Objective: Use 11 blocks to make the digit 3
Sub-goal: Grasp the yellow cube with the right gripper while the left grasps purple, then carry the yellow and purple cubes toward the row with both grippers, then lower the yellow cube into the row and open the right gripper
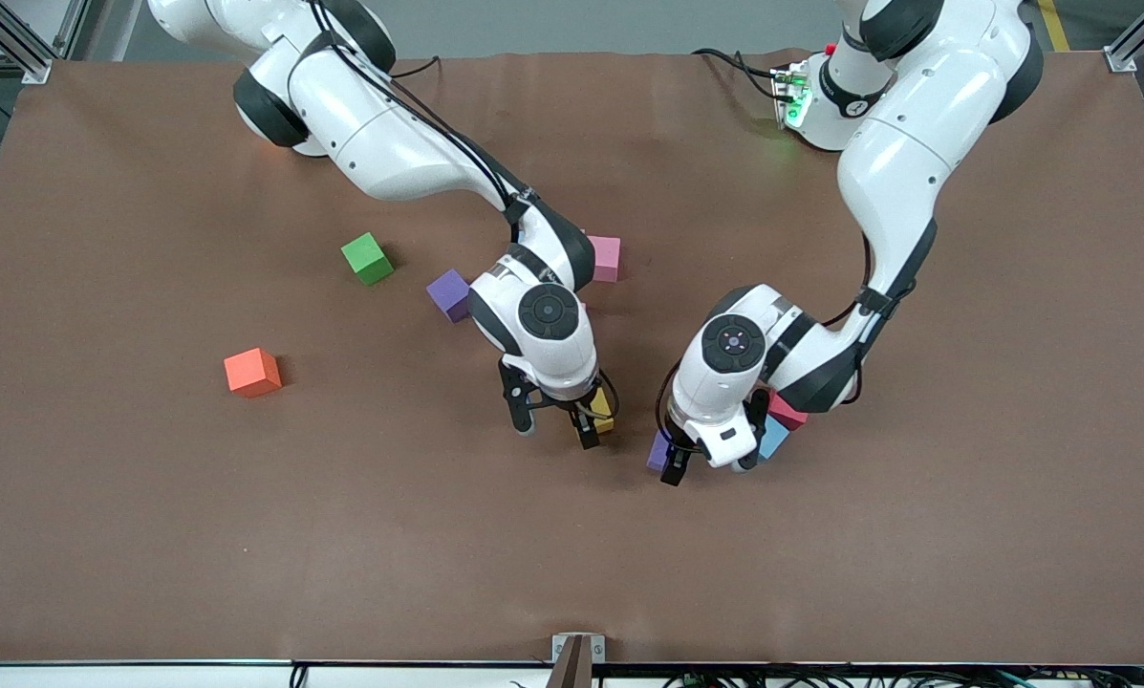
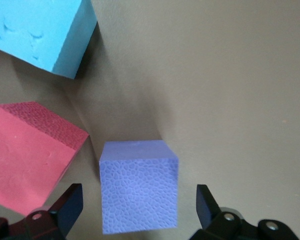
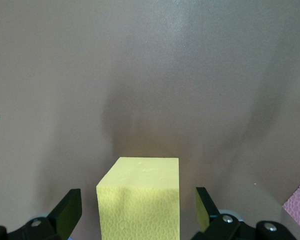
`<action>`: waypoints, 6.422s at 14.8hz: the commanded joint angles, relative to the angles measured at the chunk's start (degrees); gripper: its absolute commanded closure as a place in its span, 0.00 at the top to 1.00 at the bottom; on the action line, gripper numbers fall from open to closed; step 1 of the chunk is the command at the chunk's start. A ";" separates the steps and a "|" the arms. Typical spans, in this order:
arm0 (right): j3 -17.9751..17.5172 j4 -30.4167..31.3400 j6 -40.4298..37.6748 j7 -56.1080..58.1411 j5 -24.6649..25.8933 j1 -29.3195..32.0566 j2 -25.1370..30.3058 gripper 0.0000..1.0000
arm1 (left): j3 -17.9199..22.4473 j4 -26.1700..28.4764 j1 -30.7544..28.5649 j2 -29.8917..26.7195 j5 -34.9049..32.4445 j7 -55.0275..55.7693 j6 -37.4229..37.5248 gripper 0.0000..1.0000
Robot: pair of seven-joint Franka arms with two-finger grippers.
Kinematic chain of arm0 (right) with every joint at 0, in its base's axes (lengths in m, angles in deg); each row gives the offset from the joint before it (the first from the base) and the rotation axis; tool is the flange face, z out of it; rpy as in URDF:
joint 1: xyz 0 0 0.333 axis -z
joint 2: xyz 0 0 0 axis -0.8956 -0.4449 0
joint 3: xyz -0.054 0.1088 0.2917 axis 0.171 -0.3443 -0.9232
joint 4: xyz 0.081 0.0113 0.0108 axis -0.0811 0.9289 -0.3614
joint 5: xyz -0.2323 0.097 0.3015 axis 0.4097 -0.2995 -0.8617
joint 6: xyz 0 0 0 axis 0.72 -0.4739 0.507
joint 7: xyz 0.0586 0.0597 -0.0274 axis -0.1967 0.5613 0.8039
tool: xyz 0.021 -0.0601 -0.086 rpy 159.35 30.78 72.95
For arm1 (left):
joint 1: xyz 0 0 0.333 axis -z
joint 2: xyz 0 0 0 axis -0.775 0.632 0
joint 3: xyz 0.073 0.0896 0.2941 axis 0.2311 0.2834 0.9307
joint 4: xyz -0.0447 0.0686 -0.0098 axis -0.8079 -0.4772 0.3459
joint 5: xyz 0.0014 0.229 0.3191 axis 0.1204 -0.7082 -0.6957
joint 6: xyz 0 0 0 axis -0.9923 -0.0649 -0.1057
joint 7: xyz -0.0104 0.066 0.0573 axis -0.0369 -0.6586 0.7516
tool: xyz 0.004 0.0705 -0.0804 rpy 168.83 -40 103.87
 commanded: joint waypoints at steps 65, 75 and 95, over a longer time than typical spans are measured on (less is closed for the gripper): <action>-10.86 51.47 17.86 70.51 1.14 16.05 28.26 0.04 | -5.53 16.60 9.48 -5.02 5.23 31.83 8.81 0.30; -10.86 51.38 17.86 70.42 1.22 15.61 27.82 0.05 | -5.53 16.60 9.92 -4.84 5.58 33.15 8.72 0.31; -10.94 48.83 14.70 70.86 1.14 17.27 29.65 1.00 | -5.53 16.51 11.24 -4.75 5.05 32.54 8.63 0.32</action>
